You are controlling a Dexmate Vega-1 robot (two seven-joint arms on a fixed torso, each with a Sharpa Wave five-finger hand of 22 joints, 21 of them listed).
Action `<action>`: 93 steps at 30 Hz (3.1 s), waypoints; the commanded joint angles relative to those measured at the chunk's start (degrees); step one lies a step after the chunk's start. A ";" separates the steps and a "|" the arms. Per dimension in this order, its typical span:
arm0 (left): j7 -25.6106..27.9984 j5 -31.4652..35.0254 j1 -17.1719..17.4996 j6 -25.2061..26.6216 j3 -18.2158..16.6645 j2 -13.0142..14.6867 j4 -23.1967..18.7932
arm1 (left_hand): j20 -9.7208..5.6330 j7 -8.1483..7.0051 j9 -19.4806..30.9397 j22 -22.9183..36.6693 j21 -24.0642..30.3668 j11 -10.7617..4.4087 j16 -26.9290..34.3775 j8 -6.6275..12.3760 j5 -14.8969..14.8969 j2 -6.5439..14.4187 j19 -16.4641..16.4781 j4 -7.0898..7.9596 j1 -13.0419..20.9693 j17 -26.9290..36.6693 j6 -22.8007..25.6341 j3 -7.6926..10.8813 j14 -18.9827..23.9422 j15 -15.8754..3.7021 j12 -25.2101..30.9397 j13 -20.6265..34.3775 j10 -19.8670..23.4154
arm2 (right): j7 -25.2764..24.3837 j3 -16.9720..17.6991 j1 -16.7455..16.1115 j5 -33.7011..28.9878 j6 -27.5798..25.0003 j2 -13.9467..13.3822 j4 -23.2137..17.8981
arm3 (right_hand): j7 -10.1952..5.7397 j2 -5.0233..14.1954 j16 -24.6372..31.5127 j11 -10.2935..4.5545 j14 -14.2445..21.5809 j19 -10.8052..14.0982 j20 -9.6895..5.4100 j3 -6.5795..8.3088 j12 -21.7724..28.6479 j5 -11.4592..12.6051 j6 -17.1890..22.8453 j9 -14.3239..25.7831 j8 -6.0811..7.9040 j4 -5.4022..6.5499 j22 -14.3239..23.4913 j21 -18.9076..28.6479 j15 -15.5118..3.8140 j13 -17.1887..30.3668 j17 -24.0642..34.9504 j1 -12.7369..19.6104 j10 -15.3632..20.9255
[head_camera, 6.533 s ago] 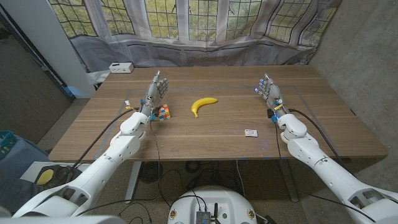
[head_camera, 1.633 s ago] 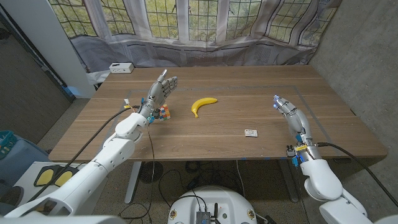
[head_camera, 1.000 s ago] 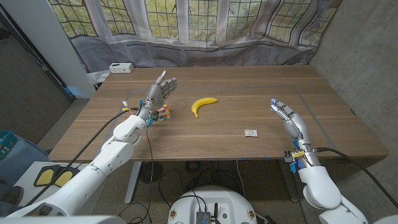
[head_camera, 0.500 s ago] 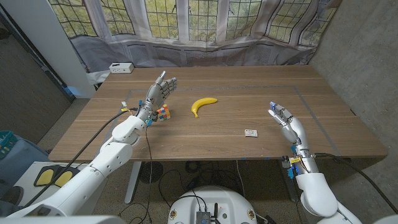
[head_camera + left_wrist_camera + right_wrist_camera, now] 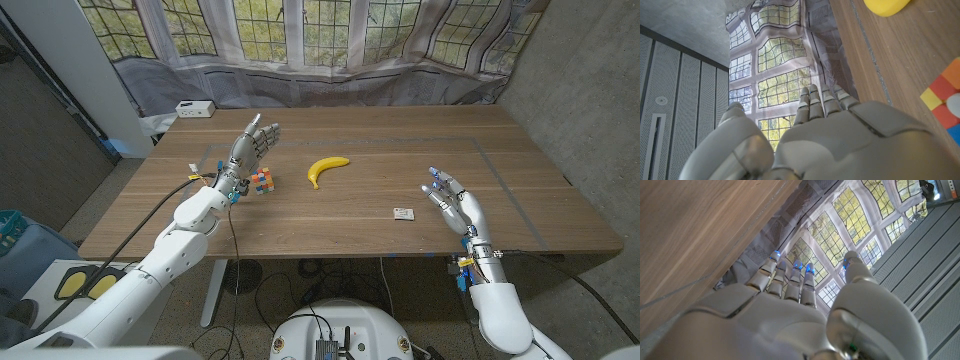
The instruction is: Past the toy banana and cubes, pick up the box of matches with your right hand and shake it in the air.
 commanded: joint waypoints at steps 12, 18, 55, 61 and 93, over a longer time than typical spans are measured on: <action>-3.74 -2.06 -0.38 -1.90 -0.58 -0.53 3.30 | -0.12 -0.34 0.32 0.14 -0.02 -0.20 -0.06 -0.09 -0.13 0.45 0.04 -0.51 0.35 0.33 0.66 0.17 0.34 -0.38 -0.32 0.25 0.32 | -9.52 -3.22 0.70 -16.58 -15.41 -2.06 -3.94 | -2.63 -1.41 0.23 -3.19 1.54 1.73 0.17 0.77 -0.15 -0.31 1.37 0.31 0.11 0.31 0.11 0.70 -0.39 0.03 -0.07 3.59 1.20; -3.22 -1.91 0.08 -2.67 -1.01 -0.68 3.28 | -0.05 -0.38 0.32 0.14 -0.02 -0.16 -0.06 -0.07 -0.15 0.47 0.04 -0.57 0.35 0.33 0.78 0.17 0.38 -0.48 -0.36 0.25 0.33 | -8.72 -3.92 -0.20 -20.23 -22.88 -3.76 -8.15 | -3.45 -1.87 -0.14 -4.63 0.86 1.61 0.42 0.96 -0.63 -0.44 0.68 0.28 -0.33 0.32 0.12 0.54 -0.12 -0.07 -0.09 4.91 0.63; -4.77 -3.13 0.09 -3.85 -0.21 -2.90 5.46 | 0.68 -0.66 0.33 0.15 0.03 -0.53 0.00 -0.12 -0.23 0.50 0.23 -0.87 0.21 0.34 1.11 0.11 0.81 -0.77 -0.46 0.28 0.69 | 10.62 -5.34 0.88 -31.82 -50.55 -18.56 -23.43 | -4.76 -4.73 -1.34 -6.12 -2.88 -1.31 3.98 1.02 -1.07 -0.76 -1.96 0.52 -0.99 0.67 0.25 -0.17 -0.85 0.08 0.09 9.21 -0.47; -4.80 -3.26 -0.32 -3.77 -0.25 -3.06 5.33 | 0.71 -0.64 0.33 0.15 0.03 -0.72 -0.03 -0.14 -0.24 0.53 0.24 -0.92 0.18 0.34 1.14 0.10 0.79 -0.77 -0.48 0.29 0.75 | 15.85 -5.99 1.96 -33.43 -54.80 -21.17 -25.79 | -5.03 -4.79 -1.28 -6.36 -2.87 -1.59 4.05 1.13 -1.02 -0.70 -1.95 0.54 -0.94 0.63 0.25 -0.21 -0.96 0.10 0.09 9.67 -0.37; -2.38 -1.65 -0.74 -2.34 -0.38 -1.94 3.68 | 0.83 0.19 0.32 0.16 -0.10 0.43 -0.28 -0.70 -0.27 0.68 -0.12 -1.23 0.10 0.34 -0.45 0.12 0.16 -0.30 -0.89 0.32 0.13 | 30.76 -13.44 11.07 -37.72 -66.21 -29.32 -29.10 | -5.25 -4.92 -0.64 -6.75 -2.16 -2.21 4.63 0.77 -1.17 -0.72 -3.10 0.67 -1.20 1.40 0.28 -0.08 -1.15 0.23 0.36 9.96 -0.84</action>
